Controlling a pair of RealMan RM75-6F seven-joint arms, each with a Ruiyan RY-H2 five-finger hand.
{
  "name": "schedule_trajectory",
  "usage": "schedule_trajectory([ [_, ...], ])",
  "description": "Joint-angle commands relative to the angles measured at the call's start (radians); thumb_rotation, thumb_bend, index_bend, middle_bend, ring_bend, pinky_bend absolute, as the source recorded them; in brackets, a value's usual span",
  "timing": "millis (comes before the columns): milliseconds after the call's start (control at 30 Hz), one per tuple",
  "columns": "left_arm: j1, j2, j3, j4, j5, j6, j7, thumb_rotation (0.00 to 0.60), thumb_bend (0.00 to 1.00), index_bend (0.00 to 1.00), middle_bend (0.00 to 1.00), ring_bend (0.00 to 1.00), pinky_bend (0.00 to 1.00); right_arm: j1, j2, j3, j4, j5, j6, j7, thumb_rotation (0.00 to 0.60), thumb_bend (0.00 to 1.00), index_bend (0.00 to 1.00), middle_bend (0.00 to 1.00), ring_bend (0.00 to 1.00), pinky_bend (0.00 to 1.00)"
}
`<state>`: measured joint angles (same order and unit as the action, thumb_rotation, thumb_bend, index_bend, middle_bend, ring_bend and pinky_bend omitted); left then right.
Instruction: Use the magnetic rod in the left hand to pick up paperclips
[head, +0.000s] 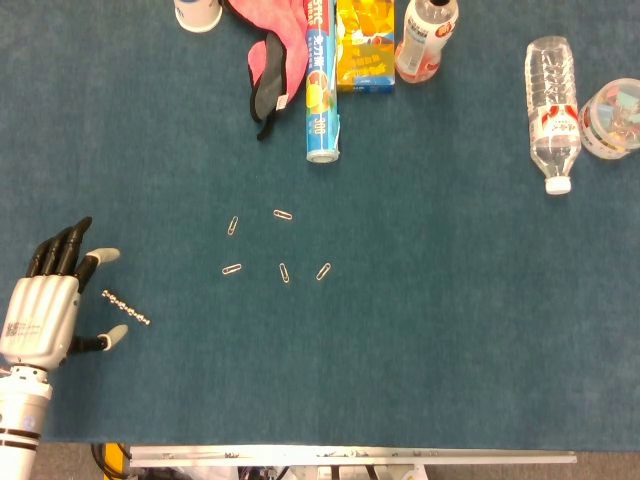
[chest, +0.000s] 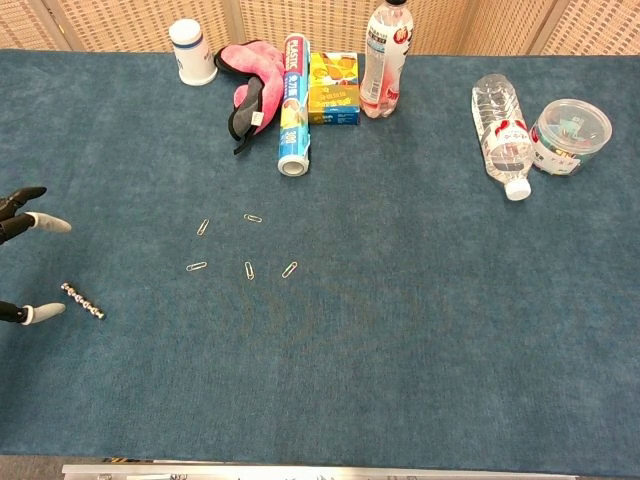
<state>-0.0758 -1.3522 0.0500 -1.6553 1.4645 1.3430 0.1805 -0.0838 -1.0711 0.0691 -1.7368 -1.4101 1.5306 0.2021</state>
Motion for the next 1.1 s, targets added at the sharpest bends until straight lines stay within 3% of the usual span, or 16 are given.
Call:
schedule_trajectory([
  [33,-0.003,-0.008,-0.004,0.011,-0.012,-0.009,-0.003,0.600,0.02,0.24,0.00,0.00,0.07,0.001,-0.001,0.000,0.000,-0.001,-0.001,0.000,0.600,0.31,0.60,0.45,0.37,0.54],
  [1100,-0.047,-0.122,-0.023,0.165,-0.113,-0.118,-0.023,0.600,0.02,0.24,0.00,0.00,0.07,-0.001,0.005,0.002,-0.006,-0.003,0.006,0.002,0.600,0.31,0.60,0.45,0.37,0.54],
])
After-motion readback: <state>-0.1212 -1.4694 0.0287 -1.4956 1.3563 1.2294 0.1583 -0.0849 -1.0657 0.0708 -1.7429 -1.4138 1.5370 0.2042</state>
